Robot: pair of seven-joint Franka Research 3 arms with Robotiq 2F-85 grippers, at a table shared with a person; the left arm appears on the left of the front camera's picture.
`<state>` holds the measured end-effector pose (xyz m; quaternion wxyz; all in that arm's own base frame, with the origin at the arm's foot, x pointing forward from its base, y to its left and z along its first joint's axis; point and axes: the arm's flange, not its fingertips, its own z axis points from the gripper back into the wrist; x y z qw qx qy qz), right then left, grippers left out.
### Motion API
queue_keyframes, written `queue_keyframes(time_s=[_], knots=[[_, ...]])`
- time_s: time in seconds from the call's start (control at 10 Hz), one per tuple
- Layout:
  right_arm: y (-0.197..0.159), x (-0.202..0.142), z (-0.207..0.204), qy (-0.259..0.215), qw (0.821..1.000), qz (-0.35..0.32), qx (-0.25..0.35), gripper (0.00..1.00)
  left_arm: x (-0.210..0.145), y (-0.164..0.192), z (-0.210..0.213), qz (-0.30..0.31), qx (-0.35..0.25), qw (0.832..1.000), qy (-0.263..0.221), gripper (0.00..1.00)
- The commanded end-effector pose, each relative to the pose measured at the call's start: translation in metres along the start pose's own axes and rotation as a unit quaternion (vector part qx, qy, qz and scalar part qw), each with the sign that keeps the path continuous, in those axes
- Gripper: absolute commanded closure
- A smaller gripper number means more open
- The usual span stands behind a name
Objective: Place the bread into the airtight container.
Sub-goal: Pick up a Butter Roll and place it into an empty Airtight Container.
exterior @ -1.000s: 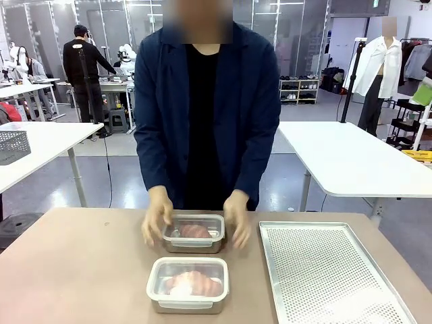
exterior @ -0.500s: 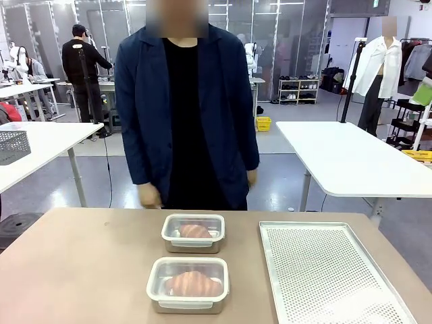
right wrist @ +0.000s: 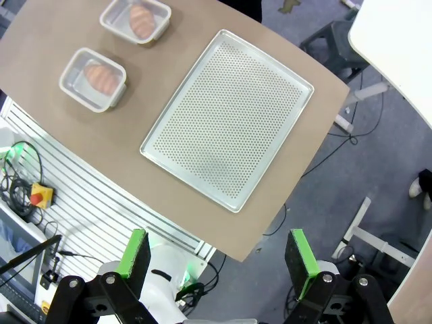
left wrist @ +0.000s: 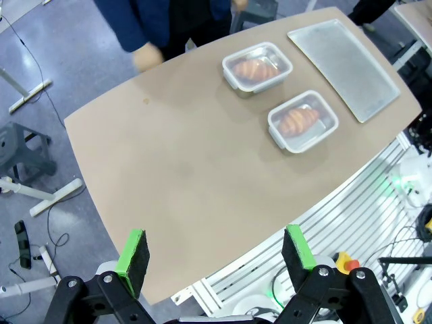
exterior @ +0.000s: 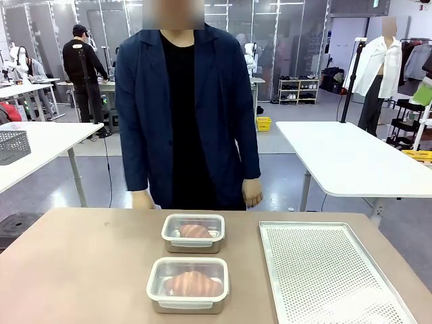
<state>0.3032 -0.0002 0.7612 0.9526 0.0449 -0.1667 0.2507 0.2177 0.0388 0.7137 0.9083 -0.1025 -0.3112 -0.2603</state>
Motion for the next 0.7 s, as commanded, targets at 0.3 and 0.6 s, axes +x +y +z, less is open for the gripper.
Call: queue_keyframes(time_s=[0.3,0.6], knots=[[-0.0027,0.0004,0.0014,0.000,1.000,0.006,-0.003,0.00,0.0011,-0.0004,0.0003,-0.004,-0.003,1.000,-0.001,0.00],[-0.0027,0.0004,0.0014,0.000,1.000,0.006,-0.003,0.00,0.0011,-0.0004,0.0003,-0.004,-0.003,1.000,-0.001,0.00]])
